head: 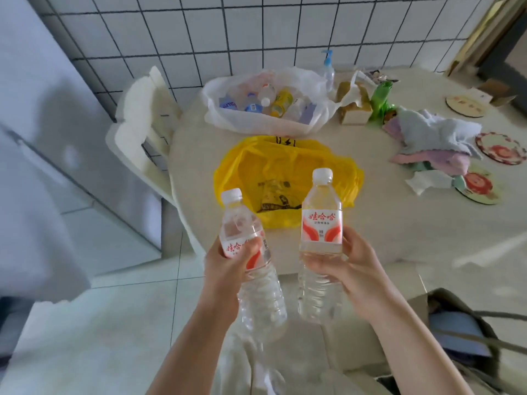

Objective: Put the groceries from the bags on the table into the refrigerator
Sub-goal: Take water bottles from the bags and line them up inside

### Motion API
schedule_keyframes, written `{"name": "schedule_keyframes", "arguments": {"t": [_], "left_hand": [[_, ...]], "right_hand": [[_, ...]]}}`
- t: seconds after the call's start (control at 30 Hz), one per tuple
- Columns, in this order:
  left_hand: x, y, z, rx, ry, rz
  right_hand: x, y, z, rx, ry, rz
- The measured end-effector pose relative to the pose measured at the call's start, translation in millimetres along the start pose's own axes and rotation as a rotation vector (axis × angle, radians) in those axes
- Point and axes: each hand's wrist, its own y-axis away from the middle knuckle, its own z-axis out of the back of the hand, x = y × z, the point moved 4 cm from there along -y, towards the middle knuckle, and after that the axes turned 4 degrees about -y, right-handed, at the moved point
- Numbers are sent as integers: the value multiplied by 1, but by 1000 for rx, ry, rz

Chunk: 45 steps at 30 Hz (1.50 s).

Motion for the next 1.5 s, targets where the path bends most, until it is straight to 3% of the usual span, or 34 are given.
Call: {"name": "schedule_keyframes", "arguments": {"t": [0.33, 0.73, 1.1, 1.5], "left_hand": [[42, 119, 97, -245, -29, -52], [75, 199, 292, -623, 140, -52], [69, 231, 500, -737, 132, -64], [-1, 159, 634, -796, 124, -150]], "right_hand": [[-40, 89, -60, 305, 253, 12], [-108, 145, -251, 681, 536, 46], [-158, 203, -440, 694, 551, 31], [-137, 161, -596, 713, 501, 115]]}}
